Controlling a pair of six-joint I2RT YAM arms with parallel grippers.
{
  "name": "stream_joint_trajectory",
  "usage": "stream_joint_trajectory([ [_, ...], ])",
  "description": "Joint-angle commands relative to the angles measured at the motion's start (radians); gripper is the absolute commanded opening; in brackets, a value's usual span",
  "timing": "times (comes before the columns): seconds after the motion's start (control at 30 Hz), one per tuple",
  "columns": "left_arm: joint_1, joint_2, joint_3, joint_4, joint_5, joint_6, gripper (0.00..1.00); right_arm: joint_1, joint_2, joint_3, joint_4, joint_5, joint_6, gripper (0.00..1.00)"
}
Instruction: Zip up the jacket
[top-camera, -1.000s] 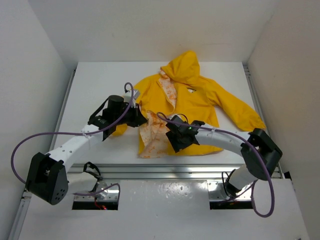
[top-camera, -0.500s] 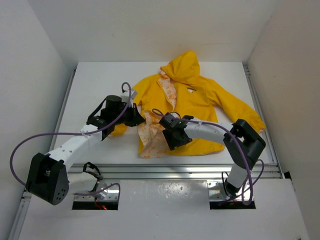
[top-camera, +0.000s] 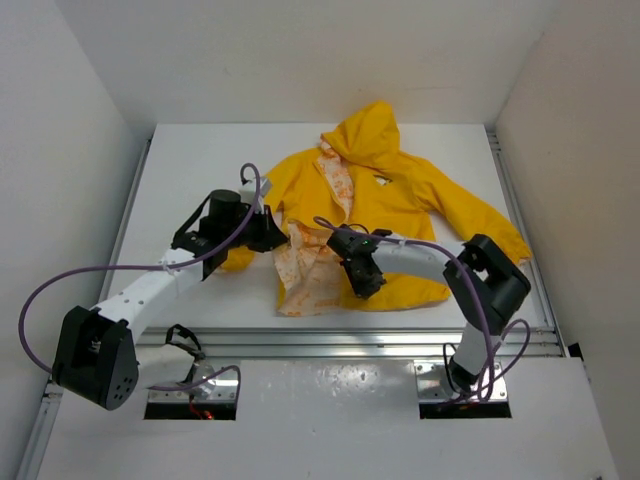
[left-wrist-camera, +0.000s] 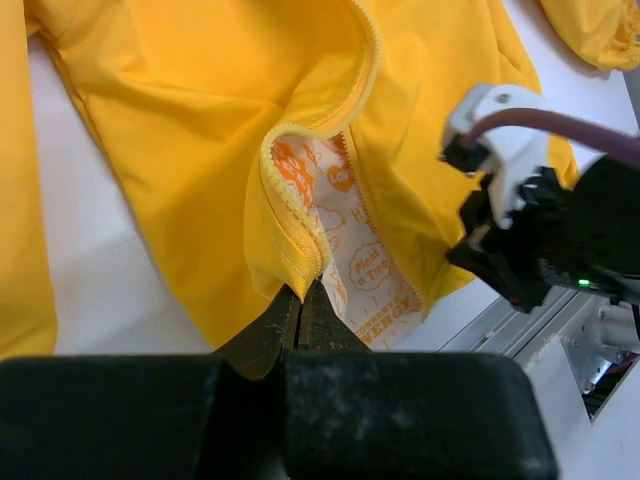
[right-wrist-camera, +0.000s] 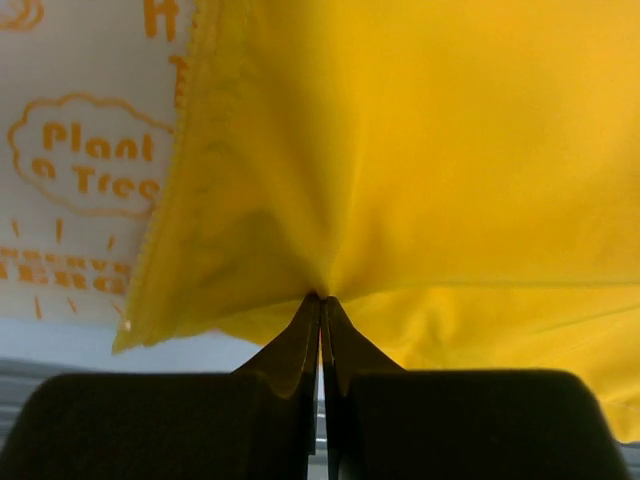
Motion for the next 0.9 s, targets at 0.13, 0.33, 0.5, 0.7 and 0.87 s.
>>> stream_joint_trajectory([
  [0.13,0.013,-0.001,0.011,0.037,0.009,0.017,0.0,-0.103,-0.327,-0.153,0.08,-0.064,-0.159,0.0],
  [0.33,0.013,0.017,0.011,0.055,0.018,0.017,0.0,-0.262,-0.522,-0.196,0.063,-0.11,-0.403,0.0],
  [0.5,0.004,0.028,0.011,0.075,0.018,0.026,0.0,-0.345,-0.575,-0.29,0.06,-0.179,-0.517,0.0],
  [0.7,-0.005,0.028,0.011,0.075,0.018,0.026,0.0,-0.267,-0.603,-0.379,0.083,-0.271,-0.477,0.0],
  [0.87,-0.014,0.017,0.011,0.075,0.018,0.035,0.0,-0.188,-0.582,-0.399,0.105,-0.25,-0.439,0.0],
])
